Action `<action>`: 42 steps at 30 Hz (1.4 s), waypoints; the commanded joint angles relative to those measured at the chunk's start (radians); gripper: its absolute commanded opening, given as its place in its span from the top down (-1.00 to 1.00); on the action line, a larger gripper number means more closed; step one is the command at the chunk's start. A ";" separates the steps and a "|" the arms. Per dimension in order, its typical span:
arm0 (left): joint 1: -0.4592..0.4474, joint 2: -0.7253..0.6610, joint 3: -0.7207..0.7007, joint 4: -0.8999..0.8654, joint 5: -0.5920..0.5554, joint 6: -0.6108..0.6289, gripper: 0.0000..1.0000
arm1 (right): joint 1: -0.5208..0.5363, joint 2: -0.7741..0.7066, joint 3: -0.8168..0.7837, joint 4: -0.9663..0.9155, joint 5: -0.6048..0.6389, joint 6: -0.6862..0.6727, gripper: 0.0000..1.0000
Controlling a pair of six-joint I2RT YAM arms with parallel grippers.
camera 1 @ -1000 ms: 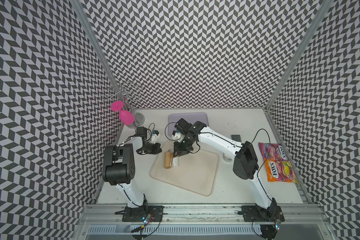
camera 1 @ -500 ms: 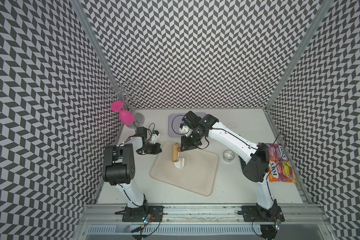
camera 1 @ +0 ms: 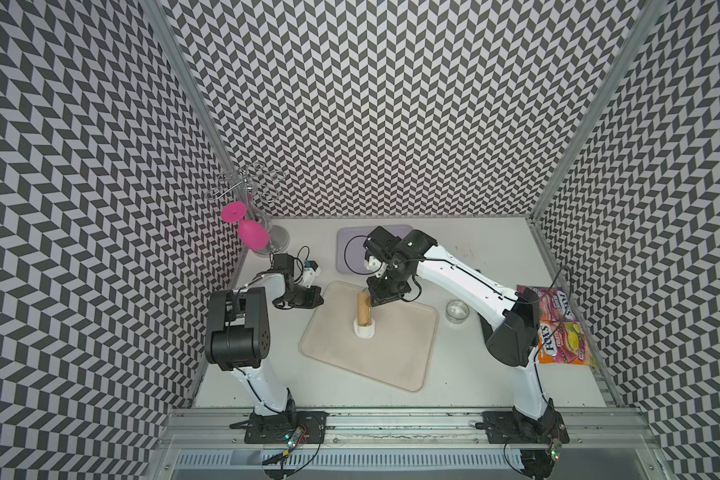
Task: Roll out the dumpling wrappers from the dough
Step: Flatten out the dough on the work surface.
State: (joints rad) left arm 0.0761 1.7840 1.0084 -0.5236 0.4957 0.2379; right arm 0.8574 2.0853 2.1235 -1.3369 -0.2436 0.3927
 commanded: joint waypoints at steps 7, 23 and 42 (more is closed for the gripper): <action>-0.011 0.026 -0.028 -0.039 0.012 -0.015 1.00 | 0.008 0.042 -0.134 0.059 0.046 -0.022 1.00; -0.010 0.028 -0.029 -0.036 0.004 -0.018 1.00 | -0.066 -0.044 -0.441 0.089 0.170 0.019 1.00; -0.009 0.019 -0.028 -0.032 -0.010 -0.022 1.00 | -0.153 -0.143 -0.713 0.168 0.166 0.002 1.00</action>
State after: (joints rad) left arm 0.0761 1.7840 1.0084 -0.5232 0.4957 0.2367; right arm 0.7486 1.8694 1.5162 -0.9028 -0.3840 0.3996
